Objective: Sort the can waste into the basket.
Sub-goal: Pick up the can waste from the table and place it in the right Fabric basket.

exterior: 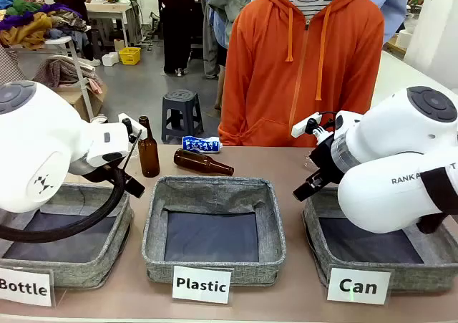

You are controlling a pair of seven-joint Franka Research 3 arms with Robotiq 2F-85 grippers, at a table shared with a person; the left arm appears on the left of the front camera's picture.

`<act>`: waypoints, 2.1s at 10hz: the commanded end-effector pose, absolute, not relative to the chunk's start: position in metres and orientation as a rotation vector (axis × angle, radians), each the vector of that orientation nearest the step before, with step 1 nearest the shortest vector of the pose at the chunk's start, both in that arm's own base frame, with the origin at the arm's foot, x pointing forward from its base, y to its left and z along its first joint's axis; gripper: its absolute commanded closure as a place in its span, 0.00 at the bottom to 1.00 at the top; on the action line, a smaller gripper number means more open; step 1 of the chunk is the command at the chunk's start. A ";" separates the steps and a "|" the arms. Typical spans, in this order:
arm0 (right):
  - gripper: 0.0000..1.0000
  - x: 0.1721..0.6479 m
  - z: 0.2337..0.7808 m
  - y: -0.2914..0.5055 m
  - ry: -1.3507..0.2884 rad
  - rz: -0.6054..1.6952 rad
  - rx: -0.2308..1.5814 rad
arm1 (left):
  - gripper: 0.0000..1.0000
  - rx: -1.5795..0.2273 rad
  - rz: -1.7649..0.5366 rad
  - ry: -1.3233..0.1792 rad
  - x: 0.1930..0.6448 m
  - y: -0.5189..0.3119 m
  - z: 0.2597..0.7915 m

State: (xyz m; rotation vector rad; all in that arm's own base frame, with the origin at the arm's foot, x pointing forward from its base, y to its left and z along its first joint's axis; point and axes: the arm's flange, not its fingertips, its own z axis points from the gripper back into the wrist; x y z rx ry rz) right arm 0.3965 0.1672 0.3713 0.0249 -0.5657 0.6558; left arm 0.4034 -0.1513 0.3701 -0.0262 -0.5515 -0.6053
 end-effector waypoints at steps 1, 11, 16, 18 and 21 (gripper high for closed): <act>0.00 0.396 0.371 0.167 -0.566 0.656 0.025 | 0.00 -0.026 -0.605 -0.552 0.403 -0.151 0.370; 0.00 0.396 0.371 0.167 -0.566 0.656 0.025 | 0.00 -0.026 -0.605 -0.552 0.403 -0.151 0.370; 0.00 0.393 0.397 0.168 -0.573 0.653 0.058 | 0.00 -0.055 -0.612 -0.579 0.391 -0.157 0.404; 0.00 0.374 0.472 0.150 -0.485 0.548 0.264 | 0.00 -0.310 -0.493 -0.455 0.356 -0.160 0.491; 0.00 0.336 0.523 0.054 -0.424 0.449 0.667 | 0.00 -0.665 -0.642 -0.302 0.316 -0.079 0.528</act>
